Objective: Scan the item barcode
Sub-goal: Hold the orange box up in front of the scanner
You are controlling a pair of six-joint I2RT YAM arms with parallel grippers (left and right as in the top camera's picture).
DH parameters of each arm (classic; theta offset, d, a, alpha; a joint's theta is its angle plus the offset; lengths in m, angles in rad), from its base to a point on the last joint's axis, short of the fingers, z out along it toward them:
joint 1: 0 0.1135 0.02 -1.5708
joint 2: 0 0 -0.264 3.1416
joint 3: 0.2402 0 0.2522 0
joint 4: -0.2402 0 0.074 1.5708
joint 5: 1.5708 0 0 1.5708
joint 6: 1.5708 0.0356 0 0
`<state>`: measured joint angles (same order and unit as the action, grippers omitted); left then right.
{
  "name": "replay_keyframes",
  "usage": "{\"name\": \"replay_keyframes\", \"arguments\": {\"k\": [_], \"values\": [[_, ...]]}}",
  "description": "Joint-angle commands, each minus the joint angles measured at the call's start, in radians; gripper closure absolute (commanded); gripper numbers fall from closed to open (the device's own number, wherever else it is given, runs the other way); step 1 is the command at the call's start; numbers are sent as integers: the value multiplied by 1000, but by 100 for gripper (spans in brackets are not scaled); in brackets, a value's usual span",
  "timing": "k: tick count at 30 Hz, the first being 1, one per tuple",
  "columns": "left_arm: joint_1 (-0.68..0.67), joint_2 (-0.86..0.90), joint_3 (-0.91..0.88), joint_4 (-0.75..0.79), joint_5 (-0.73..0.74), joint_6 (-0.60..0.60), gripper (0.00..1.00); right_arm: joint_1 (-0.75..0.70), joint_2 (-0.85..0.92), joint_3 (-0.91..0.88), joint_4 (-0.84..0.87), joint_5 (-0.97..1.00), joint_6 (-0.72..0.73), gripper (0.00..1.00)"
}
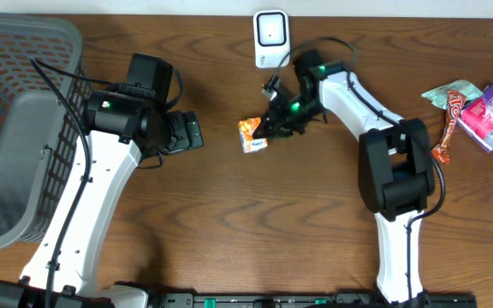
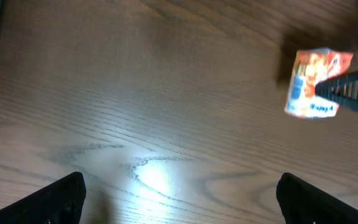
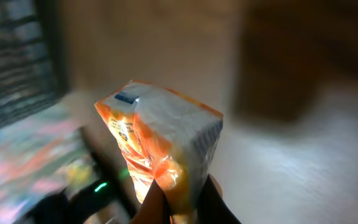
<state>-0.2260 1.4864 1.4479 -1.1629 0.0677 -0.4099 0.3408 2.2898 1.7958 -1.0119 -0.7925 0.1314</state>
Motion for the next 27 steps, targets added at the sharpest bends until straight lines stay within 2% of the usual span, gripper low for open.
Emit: {"name": "replay_keyframes", "arguments": {"k": [1,5,9,11,13,18,22,27], "values": [[3,7,7,-3,-16,16,2,72,-3,160,-29,426,145,99],[3,7,7,-3,-16,16,2,147,-3,348,-34,984,183,99],[3,7,7,-3,-16,16,2,203,-1,382,139,1569,130,99],[3,7,7,-3,-16,16,2,211,11,371,253,1668,40,99],[3,7,7,-3,-16,16,2,211,28,365,336,1634,-43,99],[3,7,7,-3,-16,16,2,173,68,365,449,1548,-55,99],[3,7,7,-3,-16,16,2,154,69,366,514,1394,-47,99],[3,7,7,-3,-16,16,2,141,74,366,544,1245,45,99]]}}
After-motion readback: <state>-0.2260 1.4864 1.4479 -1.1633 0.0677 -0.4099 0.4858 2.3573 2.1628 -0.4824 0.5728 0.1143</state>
